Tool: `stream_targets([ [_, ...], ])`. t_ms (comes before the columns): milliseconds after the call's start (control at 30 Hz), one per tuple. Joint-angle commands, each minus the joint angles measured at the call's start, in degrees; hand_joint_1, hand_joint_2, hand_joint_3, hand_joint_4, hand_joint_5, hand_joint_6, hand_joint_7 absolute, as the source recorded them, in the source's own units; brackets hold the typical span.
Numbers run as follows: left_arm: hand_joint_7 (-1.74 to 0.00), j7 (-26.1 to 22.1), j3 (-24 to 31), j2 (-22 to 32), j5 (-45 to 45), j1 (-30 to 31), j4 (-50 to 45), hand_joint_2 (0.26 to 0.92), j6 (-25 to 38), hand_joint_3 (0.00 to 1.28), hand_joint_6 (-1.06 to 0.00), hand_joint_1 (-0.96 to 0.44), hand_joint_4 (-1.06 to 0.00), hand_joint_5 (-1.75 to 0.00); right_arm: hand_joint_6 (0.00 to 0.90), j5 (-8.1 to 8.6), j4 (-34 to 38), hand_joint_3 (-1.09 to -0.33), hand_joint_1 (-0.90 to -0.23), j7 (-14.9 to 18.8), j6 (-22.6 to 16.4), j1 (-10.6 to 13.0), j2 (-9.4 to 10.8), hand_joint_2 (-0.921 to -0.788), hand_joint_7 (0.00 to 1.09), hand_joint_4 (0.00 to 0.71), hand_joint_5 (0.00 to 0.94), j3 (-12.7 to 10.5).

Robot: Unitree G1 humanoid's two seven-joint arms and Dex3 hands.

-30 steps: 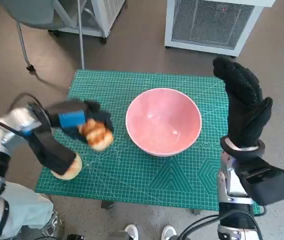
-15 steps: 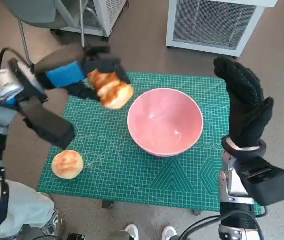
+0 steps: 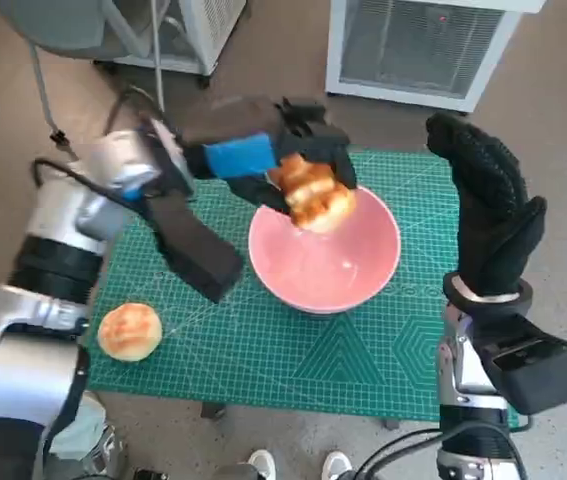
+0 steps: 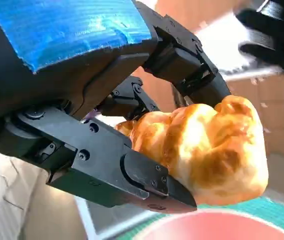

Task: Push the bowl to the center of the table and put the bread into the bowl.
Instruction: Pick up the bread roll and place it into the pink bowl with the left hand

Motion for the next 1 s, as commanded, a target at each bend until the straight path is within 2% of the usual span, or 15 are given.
stream_targets([
  [33, -1.23, 5.5, -3.6, -1.7, 4.9, -2.4, 4.8, 0.920, 0.1, 0.08, -0.70, 0.00, -0.60, -1.11, -0.001, 0.28, -0.2, -0.771, -0.527, 0.6, -0.1, 1.7, -0.5, -0.921, 0.70, 0.303, 0.015, -0.2],
  [233, -1.26, 10.6, -9.1, -4.1, 11.4, -4.0, 8.7, 0.920, 2.2, 0.08, -0.68, 0.00, -0.62, -1.08, -0.001, -0.01, -0.3, -0.773, -0.525, 0.3, -0.5, 2.2, -0.6, -0.921, 0.67, 0.299, 0.013, -0.2],
  [333, -1.27, 9.5, -9.8, -5.1, 11.3, -3.8, 10.1, 0.920, 3.4, 0.09, -0.66, 0.00, -0.61, -1.09, -0.001, -0.24, -0.4, -0.776, -0.524, 0.1, -0.5, 2.3, -0.6, -0.921, 0.66, 0.297, 0.011, -0.1],
  [400, -1.32, 7.0, -9.4, -5.6, 10.0, -3.3, 10.9, 0.921, 4.5, 0.15, -0.57, 0.00, -0.57, -1.18, -0.001, -0.38, -0.5, -0.776, -0.525, -0.1, -0.5, 2.3, -0.5, -0.921, 0.66, 0.297, 0.011, -0.1],
  [433, -1.39, 5.7, -9.1, -5.9, 9.2, -3.0, 11.2, 0.921, 5.0, 0.21, -0.51, -0.12, -0.52, -0.95, -0.001, -0.45, -0.6, -0.776, -0.526, -0.2, -0.5, 2.4, -0.4, -0.921, 0.66, 0.297, 0.011, -0.1],
  [467, -1.42, 3.3, -8.4, -6.1, 7.7, -2.5, 11.6, 0.921, 5.7, 0.23, -0.48, -0.17, -0.52, -0.83, -0.001, -0.53, -0.7, -0.777, -0.526, -0.2, -0.5, 2.4, -0.4, -0.921, 0.66, 0.297, 0.011, -0.1],
  [500, -1.11, 1.5, -7.9, -6.1, 6.7, -2.2, 11.7, 0.890, 6.2, 0.21, -0.38, -0.10, -0.46, -0.57, -0.001, -0.62, -0.8, -0.776, -0.527, -0.3, -0.5, 2.5, -0.3, -0.921, 0.66, 0.296, 0.010, 0.0],
  [533, -0.82, -0.4, -7.3, -6.2, 5.4, -1.8, 11.9, 0.885, 6.4, 0.16, -0.37, -0.06, -0.44, -0.37, -0.001, -0.68, -0.9, -0.776, -0.528, -0.4, -0.4, 2.6, -0.3, -0.921, 0.66, 0.295, 0.010, 0.0],
  [600, -0.44, -3.0, -6.5, -5.8, 3.4, -1.2, 11.6, 0.872, 6.4, 0.09, -0.33, -0.02, -0.34, -0.15, -0.001, -0.81, -1.2, -0.777, -0.527, -0.5, -0.3, 2.7, -0.2, -0.921, 0.66, 0.294, 0.009, 0.0],
  [667, -0.30, -4.6, -5.9, -5.1, 1.8, -0.6, 10.5, 0.867, 5.7, 0.06, -0.33, -0.01, -0.30, -0.08, -0.001, -0.94, -1.4, -0.777, -0.526, -0.7, -0.3, 2.9, -0.2, -0.921, 0.65, 0.294, 0.009, 0.0],
  [767, -0.21, -5.8, -5.3, -3.4, 0.4, 0.3, 7.9, 0.864, 4.6, 0.04, -0.34, -0.01, -0.28, -0.03, -0.001, -1.07, -1.8, -0.776, -0.526, -0.9, -0.2, 3.1, -0.1, -0.921, 0.65, 0.294, 0.009, 0.0],
  [1000, -0.12, -7.3, -1.5, 3.5, -2.3, 4.6, -3.1, 0.856, 2.6, 0.01, -0.31, -0.07, -0.19, 0.00, -0.001, -1.60, -2.7, -0.778, -0.524, -1.5, 0.1, 3.4, 0.2, -0.921, 0.65, 0.292, 0.008, 0.1],
])
